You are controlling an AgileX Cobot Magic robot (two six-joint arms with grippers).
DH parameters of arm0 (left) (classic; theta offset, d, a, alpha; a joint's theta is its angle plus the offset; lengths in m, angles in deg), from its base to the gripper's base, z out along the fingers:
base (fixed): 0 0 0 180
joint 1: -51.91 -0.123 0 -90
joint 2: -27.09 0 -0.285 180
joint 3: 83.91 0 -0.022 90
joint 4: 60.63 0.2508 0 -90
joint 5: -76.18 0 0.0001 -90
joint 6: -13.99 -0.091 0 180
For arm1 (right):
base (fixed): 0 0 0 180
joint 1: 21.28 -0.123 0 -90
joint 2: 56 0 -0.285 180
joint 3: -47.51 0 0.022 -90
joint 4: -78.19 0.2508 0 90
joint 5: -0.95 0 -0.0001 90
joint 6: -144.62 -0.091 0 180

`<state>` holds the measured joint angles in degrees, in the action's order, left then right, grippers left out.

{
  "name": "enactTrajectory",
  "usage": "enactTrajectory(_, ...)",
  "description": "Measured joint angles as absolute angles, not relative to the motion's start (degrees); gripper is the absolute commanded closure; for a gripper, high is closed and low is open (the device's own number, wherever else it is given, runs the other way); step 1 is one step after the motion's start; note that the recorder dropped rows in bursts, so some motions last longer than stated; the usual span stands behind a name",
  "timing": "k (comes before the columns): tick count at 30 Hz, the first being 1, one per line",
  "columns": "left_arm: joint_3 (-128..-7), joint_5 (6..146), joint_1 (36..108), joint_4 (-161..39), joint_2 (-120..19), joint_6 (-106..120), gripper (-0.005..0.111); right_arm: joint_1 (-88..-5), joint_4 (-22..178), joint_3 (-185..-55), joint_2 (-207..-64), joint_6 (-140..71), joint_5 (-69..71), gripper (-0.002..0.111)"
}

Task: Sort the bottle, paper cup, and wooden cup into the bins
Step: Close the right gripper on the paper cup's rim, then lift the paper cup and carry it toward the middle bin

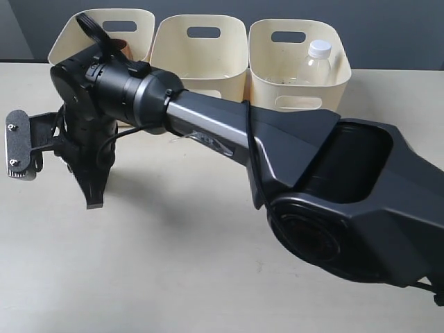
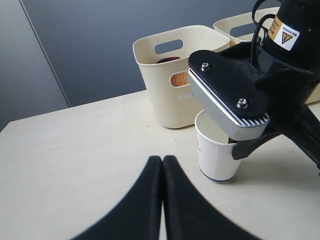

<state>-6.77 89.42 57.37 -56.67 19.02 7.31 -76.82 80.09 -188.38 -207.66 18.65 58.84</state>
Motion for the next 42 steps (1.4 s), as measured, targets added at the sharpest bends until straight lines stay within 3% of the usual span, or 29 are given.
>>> enactTrajectory(14,-6.77,89.42,57.37,-56.67,19.02,7.31,0.107,-76.84,80.09,-188.38,-206.75,18.39,60.26,0.109)
enactTrajectory(29,-6.77,89.42,57.37,-56.67,19.02,7.31,0.107,-76.84,74.15,-188.38,-195.34,10.15,60.62,0.109)
enactTrajectory(42,-6.77,89.42,57.37,-56.67,19.02,7.31,0.107,-76.84,60.0,-188.38,-191.95,-1.97,61.12,0.109)
